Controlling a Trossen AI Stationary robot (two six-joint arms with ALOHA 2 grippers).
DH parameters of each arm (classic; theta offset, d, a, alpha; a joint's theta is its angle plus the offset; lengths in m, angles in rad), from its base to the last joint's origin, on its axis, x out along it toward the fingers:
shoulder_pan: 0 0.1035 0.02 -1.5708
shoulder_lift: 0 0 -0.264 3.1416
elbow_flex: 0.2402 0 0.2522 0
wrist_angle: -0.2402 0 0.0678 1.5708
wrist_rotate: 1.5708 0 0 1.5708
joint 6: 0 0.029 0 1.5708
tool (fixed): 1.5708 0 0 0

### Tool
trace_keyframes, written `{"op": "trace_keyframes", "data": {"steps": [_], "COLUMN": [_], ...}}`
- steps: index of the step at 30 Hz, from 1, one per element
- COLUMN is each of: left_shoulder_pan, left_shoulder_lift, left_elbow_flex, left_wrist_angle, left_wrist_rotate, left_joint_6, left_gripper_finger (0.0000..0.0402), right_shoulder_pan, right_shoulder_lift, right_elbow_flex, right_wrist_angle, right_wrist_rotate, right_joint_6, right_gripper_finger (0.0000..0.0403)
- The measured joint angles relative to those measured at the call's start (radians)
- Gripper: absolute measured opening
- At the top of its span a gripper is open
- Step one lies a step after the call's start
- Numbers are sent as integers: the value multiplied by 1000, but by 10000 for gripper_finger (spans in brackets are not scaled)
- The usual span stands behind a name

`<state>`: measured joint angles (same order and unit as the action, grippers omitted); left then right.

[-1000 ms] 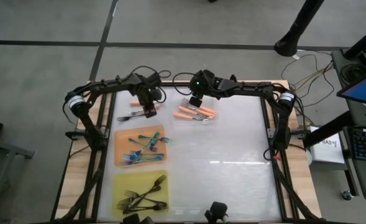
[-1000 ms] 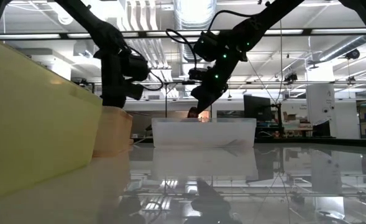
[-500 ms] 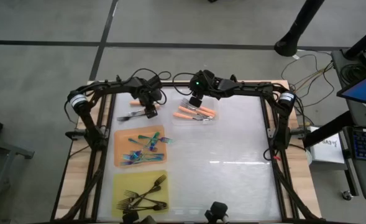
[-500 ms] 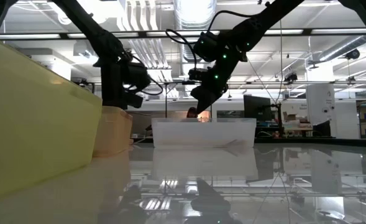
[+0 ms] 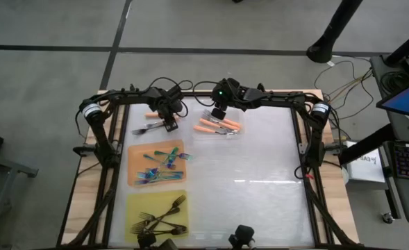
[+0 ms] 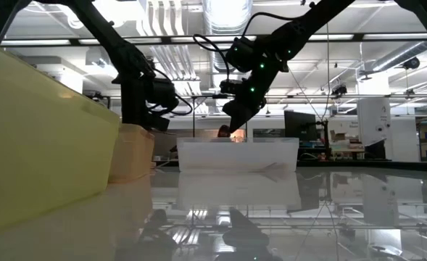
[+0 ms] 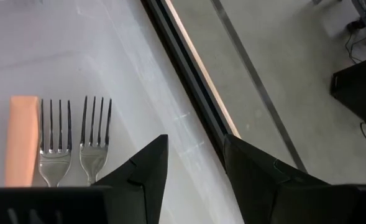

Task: Sort silverware by color (type)
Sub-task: Put the orange fork into the transparent bin

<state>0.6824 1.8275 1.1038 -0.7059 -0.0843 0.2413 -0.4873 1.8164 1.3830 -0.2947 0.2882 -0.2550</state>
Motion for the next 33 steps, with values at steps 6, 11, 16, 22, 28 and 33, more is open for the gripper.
{"op": "trace_keyframes", "data": {"steps": [6, 11, 16, 22, 28, 33], "left_shoulder_pan": [2, 2, 3, 3, 3, 3], "left_shoulder_lift": [0, -2, -10, -8, 0, 19], "left_elbow_flex": [0, 0, 20, 43, 38, 39], "left_wrist_angle": [-1, 2, -27, -72, -67, -68], "left_wrist_rotate": [-6, -12, -7, -4, -4, -4], "left_joint_6": [0, -12, -19, -8, -14, -17], "left_gripper_finger": [28, 4, 2, 2, 1, 1], "right_shoulder_pan": [0, 0, -1, -1, 0, 0], "right_shoulder_lift": [0, 1, 1, 1, 1, 1], "right_elbow_flex": [0, 0, 0, 0, 0, 0], "right_wrist_angle": [0, 0, 0, 0, 0, 0], "right_wrist_rotate": [0, 0, 0, 0, 0, 0], "right_joint_6": [0, 0, 1, 9, 9, 10], "right_gripper_finger": [148, 148, 148, 148, 148, 148]}}
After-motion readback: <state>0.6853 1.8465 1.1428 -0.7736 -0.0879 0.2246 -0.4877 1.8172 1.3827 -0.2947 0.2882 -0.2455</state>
